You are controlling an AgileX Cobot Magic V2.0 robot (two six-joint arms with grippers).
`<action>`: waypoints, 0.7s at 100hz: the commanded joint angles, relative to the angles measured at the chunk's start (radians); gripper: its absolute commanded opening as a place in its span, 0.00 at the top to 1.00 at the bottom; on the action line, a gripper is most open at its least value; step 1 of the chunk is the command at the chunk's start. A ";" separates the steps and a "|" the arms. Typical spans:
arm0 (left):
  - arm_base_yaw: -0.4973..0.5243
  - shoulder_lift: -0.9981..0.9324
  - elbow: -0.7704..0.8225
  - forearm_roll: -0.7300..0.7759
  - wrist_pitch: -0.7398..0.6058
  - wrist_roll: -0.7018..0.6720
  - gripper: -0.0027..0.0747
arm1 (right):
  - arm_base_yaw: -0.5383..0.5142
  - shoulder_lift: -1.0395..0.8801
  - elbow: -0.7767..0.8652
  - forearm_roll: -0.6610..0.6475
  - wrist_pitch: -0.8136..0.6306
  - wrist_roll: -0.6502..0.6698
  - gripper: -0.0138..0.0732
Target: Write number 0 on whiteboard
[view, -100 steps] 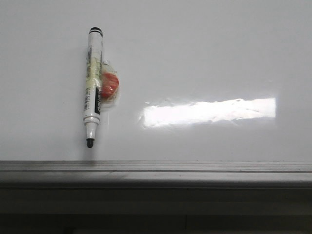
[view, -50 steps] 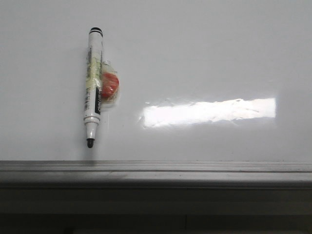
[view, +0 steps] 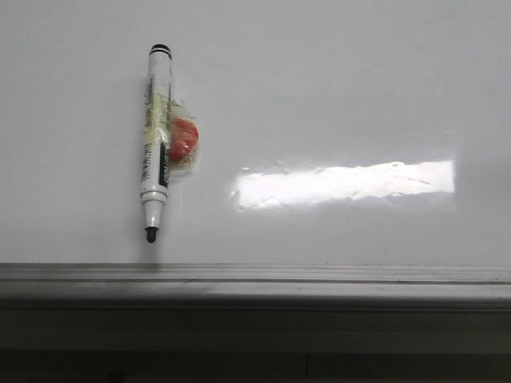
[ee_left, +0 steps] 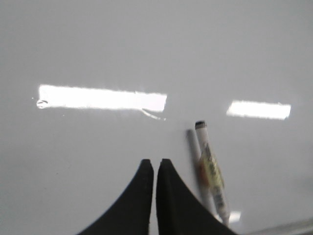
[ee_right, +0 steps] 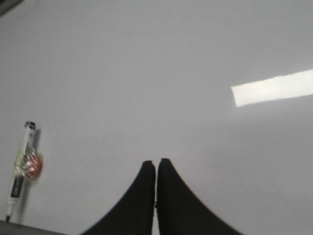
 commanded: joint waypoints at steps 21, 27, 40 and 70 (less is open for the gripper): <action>-0.003 0.451 -0.356 0.196 0.297 0.007 0.85 | -0.007 0.212 -0.251 -0.060 0.058 -0.145 0.43; -0.027 0.516 -0.404 0.169 0.329 0.012 0.71 | -0.007 0.245 -0.256 -0.058 0.062 -0.145 0.37; -0.112 0.612 -0.472 0.171 0.347 0.013 0.57 | -0.007 0.290 -0.256 -0.049 0.083 -0.145 0.37; -0.377 0.776 -0.513 0.348 0.318 -0.274 0.70 | -0.007 0.312 -0.254 -0.046 0.068 -0.145 0.37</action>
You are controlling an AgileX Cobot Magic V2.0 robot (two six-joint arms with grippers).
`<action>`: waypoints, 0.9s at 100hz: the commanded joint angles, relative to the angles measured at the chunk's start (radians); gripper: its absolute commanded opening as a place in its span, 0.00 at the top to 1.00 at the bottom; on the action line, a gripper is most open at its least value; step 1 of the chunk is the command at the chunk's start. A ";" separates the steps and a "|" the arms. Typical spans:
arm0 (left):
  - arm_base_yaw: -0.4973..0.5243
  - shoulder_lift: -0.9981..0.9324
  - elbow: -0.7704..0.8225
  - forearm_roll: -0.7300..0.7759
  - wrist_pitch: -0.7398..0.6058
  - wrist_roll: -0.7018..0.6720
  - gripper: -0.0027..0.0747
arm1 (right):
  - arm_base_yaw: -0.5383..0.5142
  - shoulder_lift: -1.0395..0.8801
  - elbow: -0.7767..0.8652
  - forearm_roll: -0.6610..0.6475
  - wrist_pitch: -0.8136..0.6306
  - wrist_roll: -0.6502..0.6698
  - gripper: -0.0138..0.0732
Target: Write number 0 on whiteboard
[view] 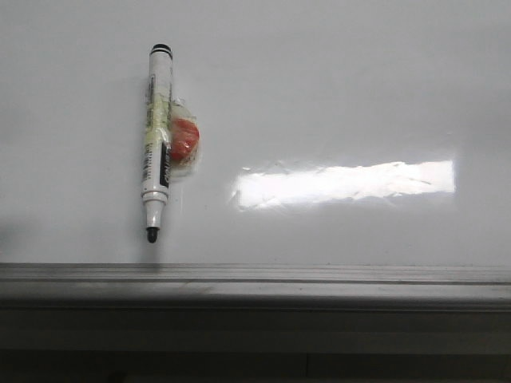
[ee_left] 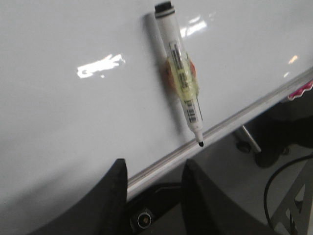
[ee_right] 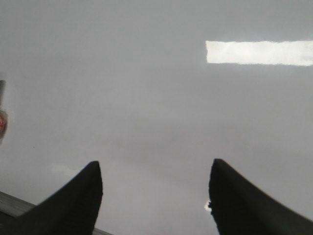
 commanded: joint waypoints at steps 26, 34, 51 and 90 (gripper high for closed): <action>-0.322 0.130 -0.038 0.147 -0.303 -0.343 0.70 | -0.007 0.059 -0.032 -0.001 -0.087 -0.015 0.37; -0.346 0.161 -0.038 0.149 -0.326 -0.375 0.69 | -0.007 0.063 -0.032 -0.001 -0.085 -0.015 0.37; -0.351 0.215 -0.038 0.145 -0.323 -0.406 0.66 | -0.007 0.063 -0.032 -0.001 -0.083 -0.015 0.37; -0.351 0.301 -0.038 0.149 -0.371 -0.460 0.58 | -0.007 0.063 -0.032 -0.001 -0.077 -0.015 0.37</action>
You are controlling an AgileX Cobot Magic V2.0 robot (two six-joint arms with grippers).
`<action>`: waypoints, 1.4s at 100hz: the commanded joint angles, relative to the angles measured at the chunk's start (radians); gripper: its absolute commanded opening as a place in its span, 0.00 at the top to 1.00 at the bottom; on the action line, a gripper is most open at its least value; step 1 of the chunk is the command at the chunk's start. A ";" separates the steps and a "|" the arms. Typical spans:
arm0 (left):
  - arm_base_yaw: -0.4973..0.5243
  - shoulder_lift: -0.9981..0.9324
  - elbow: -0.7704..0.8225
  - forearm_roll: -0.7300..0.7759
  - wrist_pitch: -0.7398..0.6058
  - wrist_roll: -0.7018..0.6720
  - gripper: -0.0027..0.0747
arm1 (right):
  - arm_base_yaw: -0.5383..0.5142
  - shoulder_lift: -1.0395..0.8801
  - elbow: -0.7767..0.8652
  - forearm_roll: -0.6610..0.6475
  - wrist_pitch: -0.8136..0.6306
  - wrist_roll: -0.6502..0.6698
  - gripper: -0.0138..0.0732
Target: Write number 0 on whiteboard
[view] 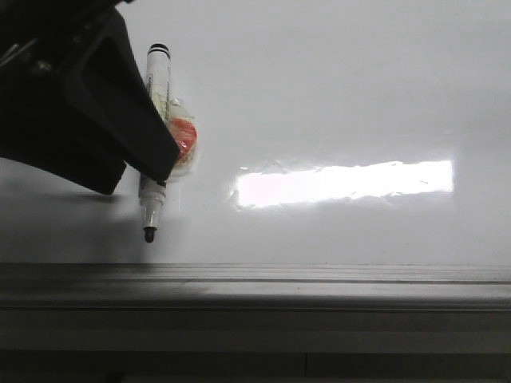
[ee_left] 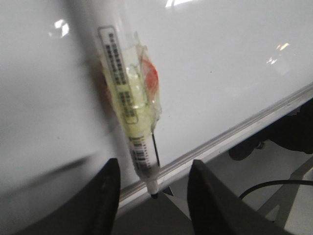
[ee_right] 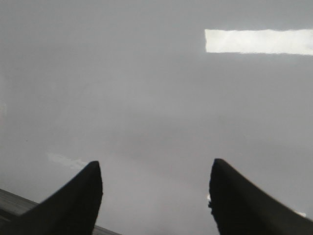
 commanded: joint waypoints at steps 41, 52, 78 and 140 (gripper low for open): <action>-0.009 0.103 -0.032 -0.001 -0.117 -0.013 0.59 | -0.007 0.018 -0.032 -0.003 -0.041 -0.013 0.37; -0.009 0.109 -0.032 0.010 -0.105 -0.012 0.69 | -0.007 0.018 -0.032 -0.003 -0.041 -0.013 0.37; -0.009 0.109 -0.032 0.091 -0.077 -0.005 0.99 | -0.007 0.018 -0.032 -0.001 -0.041 -0.013 0.37; -0.224 -0.094 -0.127 0.219 0.098 0.728 0.99 | 0.022 0.171 -0.191 0.780 0.190 -0.934 0.43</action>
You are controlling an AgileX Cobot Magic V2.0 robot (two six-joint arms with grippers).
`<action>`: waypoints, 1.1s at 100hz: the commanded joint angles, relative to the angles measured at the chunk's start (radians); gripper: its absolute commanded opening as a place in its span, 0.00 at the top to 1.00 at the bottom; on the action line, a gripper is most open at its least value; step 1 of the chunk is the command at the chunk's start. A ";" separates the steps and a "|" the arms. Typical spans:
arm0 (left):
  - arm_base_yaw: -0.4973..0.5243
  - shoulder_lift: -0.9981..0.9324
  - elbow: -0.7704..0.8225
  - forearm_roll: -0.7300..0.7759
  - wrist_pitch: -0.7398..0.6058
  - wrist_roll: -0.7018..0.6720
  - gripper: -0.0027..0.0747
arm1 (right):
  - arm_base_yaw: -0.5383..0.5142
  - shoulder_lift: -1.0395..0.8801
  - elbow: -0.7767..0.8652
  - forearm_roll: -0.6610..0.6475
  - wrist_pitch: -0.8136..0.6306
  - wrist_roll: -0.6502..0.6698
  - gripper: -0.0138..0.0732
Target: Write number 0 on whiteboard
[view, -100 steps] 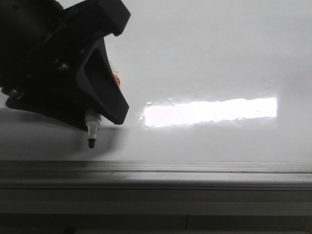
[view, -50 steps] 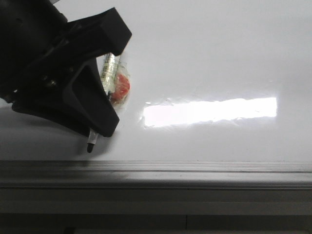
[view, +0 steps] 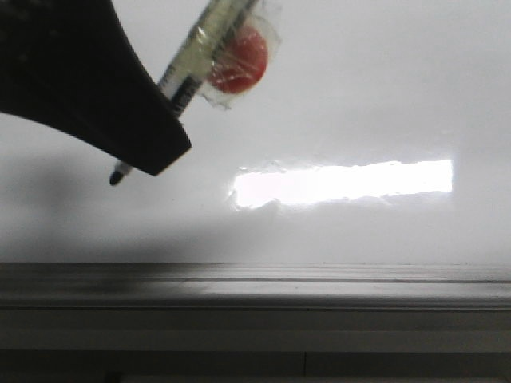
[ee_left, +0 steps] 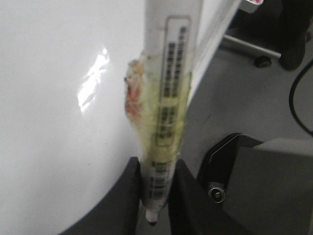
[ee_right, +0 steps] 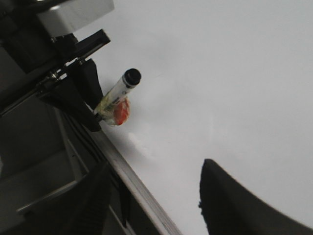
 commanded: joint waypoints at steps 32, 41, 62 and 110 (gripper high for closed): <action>-0.146 -0.103 -0.040 0.251 0.011 0.204 0.99 | 0.144 0.248 -0.220 0.102 0.088 -0.133 0.41; -0.146 -0.103 -0.040 0.253 0.011 0.204 0.99 | 0.226 0.299 -0.230 0.038 0.065 -0.133 0.42; -0.146 -0.103 -0.040 0.287 0.015 0.204 0.99 | 0.409 0.396 -0.231 -0.063 -0.137 -0.133 0.42; -0.146 -0.103 -0.040 0.283 0.033 0.204 0.99 | 0.568 0.573 -0.231 -0.090 -0.334 -0.133 0.42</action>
